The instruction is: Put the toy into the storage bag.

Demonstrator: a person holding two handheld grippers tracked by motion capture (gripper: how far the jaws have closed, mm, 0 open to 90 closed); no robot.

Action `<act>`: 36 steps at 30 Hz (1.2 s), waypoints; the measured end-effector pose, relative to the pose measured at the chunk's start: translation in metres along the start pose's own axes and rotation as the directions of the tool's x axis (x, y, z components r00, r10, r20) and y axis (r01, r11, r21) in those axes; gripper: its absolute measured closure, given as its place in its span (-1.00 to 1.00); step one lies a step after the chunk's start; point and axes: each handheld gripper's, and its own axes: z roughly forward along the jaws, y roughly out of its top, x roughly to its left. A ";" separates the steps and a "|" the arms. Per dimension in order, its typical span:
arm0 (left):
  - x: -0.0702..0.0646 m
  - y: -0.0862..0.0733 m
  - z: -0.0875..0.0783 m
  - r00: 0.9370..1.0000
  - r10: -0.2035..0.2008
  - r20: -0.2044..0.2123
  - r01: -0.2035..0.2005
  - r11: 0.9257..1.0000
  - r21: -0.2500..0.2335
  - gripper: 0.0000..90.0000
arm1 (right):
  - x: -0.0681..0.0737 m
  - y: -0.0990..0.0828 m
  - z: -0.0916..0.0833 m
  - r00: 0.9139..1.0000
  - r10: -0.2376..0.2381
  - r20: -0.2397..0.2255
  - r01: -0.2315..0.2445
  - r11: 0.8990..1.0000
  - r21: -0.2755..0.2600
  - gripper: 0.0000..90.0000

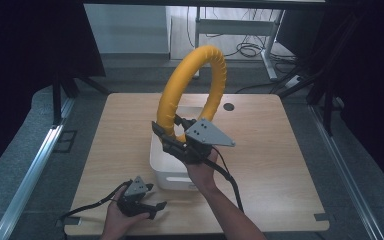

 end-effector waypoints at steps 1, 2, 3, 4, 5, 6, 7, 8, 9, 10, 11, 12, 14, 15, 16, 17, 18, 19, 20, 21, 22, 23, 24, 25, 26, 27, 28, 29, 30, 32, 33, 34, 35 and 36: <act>0.000 0.000 0.000 1.000 0.001 0.000 -0.001 1.000 0.001 -0.58 | 0.001 -0.001 0.001 1.000 0.008 -0.001 -0.008 1.000 -0.001 0.06; 0.000 0.000 0.000 1.000 0.001 0.000 -0.001 1.000 0.002 -0.58 | 0.002 -0.002 0.001 1.000 0.008 -0.002 -0.008 1.000 0.000 0.06; 0.000 0.000 0.000 1.000 0.001 0.000 -0.001 1.000 0.002 -0.58 | 0.002 -0.002 0.001 1.000 0.008 -0.002 -0.008 1.000 0.000 0.06; 0.000 0.000 0.000 1.000 0.001 0.000 -0.001 1.000 0.001 -0.58 | 0.003 -0.002 0.002 1.000 0.010 -0.002 -0.010 1.000 0.000 0.06; 0.000 0.000 0.000 1.000 0.001 -0.002 -0.001 1.000 0.001 -0.58 | 0.004 -0.003 0.002 1.000 0.012 -0.003 -0.012 1.000 -0.001 0.06; 0.000 0.000 0.000 1.000 0.000 -0.001 0.000 1.000 0.000 -0.58 | 0.005 -0.004 0.003 1.000 0.012 -0.005 -0.012 1.000 0.002 0.06; 0.000 0.000 0.000 1.000 0.000 -0.001 0.000 1.000 0.000 -0.58 | 0.006 -0.005 0.003 1.000 0.015 -0.004 -0.015 1.000 0.002 0.06; 0.000 0.000 0.000 1.000 0.000 -0.001 0.000 1.000 0.000 -0.58 | 0.007 -0.005 0.003 1.000 0.015 -0.005 -0.015 1.000 0.000 0.06; 0.000 0.000 0.000 1.000 0.001 0.000 -0.001 1.000 0.001 -0.58 | 0.007 -0.005 0.003 1.000 0.015 -0.005 -0.015 1.000 0.000 0.06; 0.000 0.000 0.000 1.000 0.000 0.001 0.000 1.000 0.001 -0.58 | 0.007 -0.006 0.003 1.000 0.008 -0.006 -0.008 1.000 0.000 0.06; 0.000 0.000 0.000 1.000 0.000 0.002 0.000 1.000 0.002 -0.58 | 0.009 -0.007 0.003 1.000 0.006 -0.009 -0.006 1.000 0.003 0.06; 0.000 0.000 0.000 1.000 0.000 0.002 0.000 1.000 0.002 -0.58 | 0.012 -0.009 0.003 1.000 0.007 -0.014 -0.007 1.000 0.007 0.06; 0.000 0.000 0.000 1.000 0.000 0.002 0.000 1.000 0.001 -0.58 | 0.013 -0.011 0.004 1.000 0.001 -0.016 -0.001 1.000 0.007 0.06; 0.000 0.000 0.000 1.000 0.000 0.002 0.000 1.000 0.001 -0.58 | 0.013 -0.011 0.004 1.000 0.001 -0.016 -0.001 1.000 0.007 0.06; 0.000 0.000 0.000 1.000 0.000 0.001 0.000 1.000 0.000 -0.58 | 0.014 -0.011 0.004 1.000 0.003 -0.016 -0.003 1.000 0.008 0.06; 0.000 0.000 0.000 1.000 0.000 0.001 0.000 1.000 0.001 -0.58 | 0.015 -0.013 0.005 1.000 0.010 -0.019 -0.010 1.000 0.010 0.06; 0.000 0.000 0.000 1.000 0.000 0.001 0.000 1.000 0.001 -0.58 | 0.015 -0.013 0.005 1.000 0.010 -0.019 -0.010 1.000 0.010 0.06; 0.000 0.000 0.000 1.000 0.000 0.002 0.000 1.000 0.002 -0.58 | 0.015 -0.013 0.005 1.000 0.012 -0.020 -0.012 1.000 0.011 0.06; 0.000 0.000 0.000 1.000 0.001 0.002 -0.001 1.000 0.002 -0.58 | 0.016 -0.014 0.005 1.000 0.014 -0.021 -0.014 1.000 0.012 0.06; 0.000 0.000 0.000 1.000 0.001 0.003 -0.001 1.000 0.003 -0.58 | 0.017 -0.015 0.006 1.000 0.023 -0.020 -0.023 1.000 0.010 0.06; 0.000 0.000 0.000 1.000 0.001 0.002 -0.001 1.000 0.003 -0.58 | 0.017 -0.016 0.006 1.000 0.020 -0.019 -0.019 1.000 0.010 0.06; 0.000 0.000 0.000 1.000 0.001 0.002 -0.001 1.000 0.003 -0.58 | 0.017 -0.016 0.006 1.000 0.019 -0.017 -0.019 1.000 0.008 0.06; 0.000 0.000 0.000 1.000 0.001 0.002 -0.001 1.000 0.003 -0.58 | 0.018 -0.017 0.006 1.000 0.024 -0.018 -0.024 1.000 0.007 0.06; 0.000 0.000 0.000 1.000 0.000 0.003 0.000 1.000 0.002 -0.58 | 0.019 -0.018 0.006 1.000 0.024 -0.017 -0.024 1.000 0.009 0.06; 0.000 0.000 0.000 1.000 -0.002 0.003 0.002 1.000 0.000 -0.58 | 0.019 -0.018 0.006 1.000 0.024 -0.017 -0.024 1.000 0.009 0.06; 0.000 0.000 0.000 1.000 -0.002 0.002 0.002 1.000 0.000 -0.58 | 0.020 -0.019 0.007 1.000 0.026 -0.016 -0.026 1.000 0.003 0.06; 0.000 0.000 0.001 1.000 -0.002 0.003 0.002 1.000 0.000 -0.58 | 0.020 -0.020 0.007 0.999 0.028 -0.017 -0.028 1.000 0.004 0.06; 0.000 0.000 0.001 1.000 -0.002 0.003 0.002 1.000 0.000 -0.58 | 0.021 -0.021 0.007 0.999 0.030 -0.016 -0.030 1.000 0.004 0.06; 0.000 0.000 0.000 1.000 -0.002 0.003 0.002 1.000 0.000 -0.58 | 0.022 -0.022 0.007 0.999 0.035 -0.016 -0.035 0.999 0.006 0.06; 0.000 0.000 0.000 1.000 -0.002 0.003 0.002 1.000 0.000 -0.58 | 0.023 -0.024 0.008 0.999 0.035 -0.013 -0.035 0.999 0.006 0.06; 0.000 0.000 0.001 1.000 -0.002 0.002 0.002 1.000 0.001 -0.58 | 0.024 -0.026 0.008 0.999 0.039 -0.014 -0.039 0.999 0.010 0.06; 0.000 0.000 0.001 1.000 -0.002 0.002 0.002 1.000 0.001 -0.58 | 0.024 -0.026 0.008 0.999 0.039 -0.014 -0.039 0.999 0.010 0.06; 0.000 0.000 0.001 1.000 -0.001 0.002 0.001 1.000 0.001 -0.58 | 0.024 -0.027 0.009 0.999 0.030 -0.013 -0.030 0.999 0.011 0.06; 0.000 0.000 0.001 1.000 -0.001 0.003 0.001 1.000 0.002 -0.58 | 0.026 -0.030 0.009 0.999 0.038 -0.013 -0.038 0.999 0.015 0.06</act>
